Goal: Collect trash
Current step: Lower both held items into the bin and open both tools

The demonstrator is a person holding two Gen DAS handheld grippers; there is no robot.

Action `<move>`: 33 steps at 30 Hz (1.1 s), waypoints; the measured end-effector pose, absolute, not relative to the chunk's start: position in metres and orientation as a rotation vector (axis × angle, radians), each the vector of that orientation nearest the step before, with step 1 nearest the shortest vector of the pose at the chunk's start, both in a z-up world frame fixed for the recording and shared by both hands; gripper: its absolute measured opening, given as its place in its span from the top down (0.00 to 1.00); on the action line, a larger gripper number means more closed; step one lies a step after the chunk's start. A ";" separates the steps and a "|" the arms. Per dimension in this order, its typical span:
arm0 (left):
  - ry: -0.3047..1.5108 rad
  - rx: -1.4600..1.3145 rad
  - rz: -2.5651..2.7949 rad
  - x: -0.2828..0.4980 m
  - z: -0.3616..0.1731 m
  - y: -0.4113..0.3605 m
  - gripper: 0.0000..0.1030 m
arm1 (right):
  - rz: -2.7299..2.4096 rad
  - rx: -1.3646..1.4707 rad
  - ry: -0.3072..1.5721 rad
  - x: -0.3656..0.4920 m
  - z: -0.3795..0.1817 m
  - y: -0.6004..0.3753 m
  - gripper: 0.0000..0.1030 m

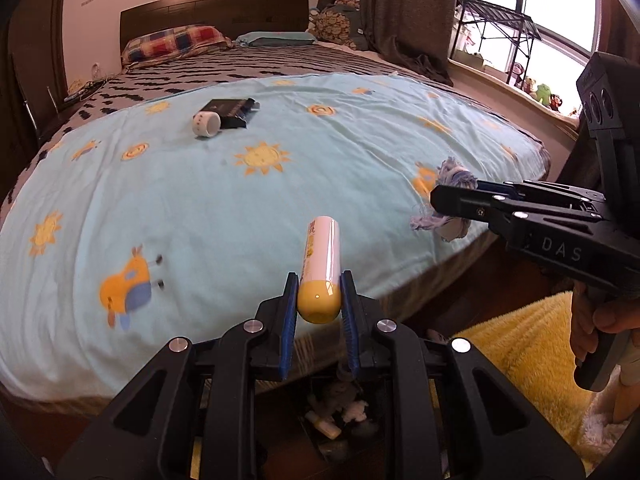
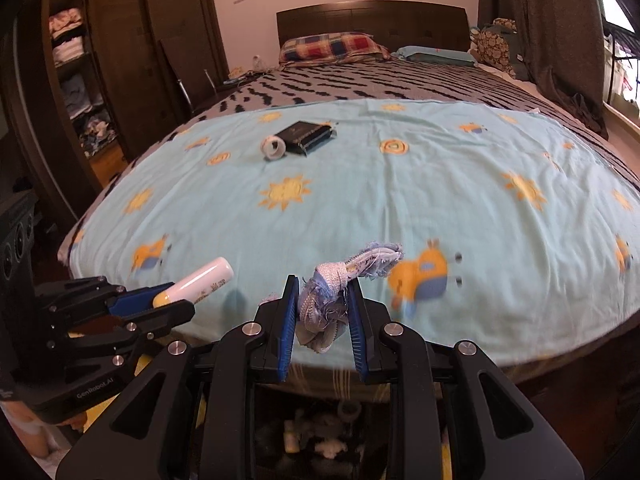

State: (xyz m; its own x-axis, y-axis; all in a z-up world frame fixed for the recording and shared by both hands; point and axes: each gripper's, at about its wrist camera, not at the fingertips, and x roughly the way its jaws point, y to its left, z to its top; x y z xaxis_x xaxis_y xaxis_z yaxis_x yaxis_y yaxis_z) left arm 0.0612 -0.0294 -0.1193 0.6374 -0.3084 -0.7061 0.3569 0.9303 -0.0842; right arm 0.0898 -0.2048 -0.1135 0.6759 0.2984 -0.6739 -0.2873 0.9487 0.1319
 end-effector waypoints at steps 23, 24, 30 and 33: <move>1.116 0.085 -0.406 0.027 -0.272 -0.052 0.81 | 0.261 0.117 1.099 0.056 -0.263 -0.221 0.76; 1.128 0.080 -0.404 0.029 -0.277 -0.051 0.81 | 0.258 0.116 1.114 0.057 -0.269 -0.221 0.76; 1.183 0.051 -0.388 0.037 -0.300 -0.044 0.81 | 0.249 0.143 1.197 0.066 -0.299 -0.218 0.76; 1.200 0.044 -0.381 0.040 -0.304 -0.043 0.81 | 0.256 0.153 1.214 0.068 -0.303 -0.215 0.76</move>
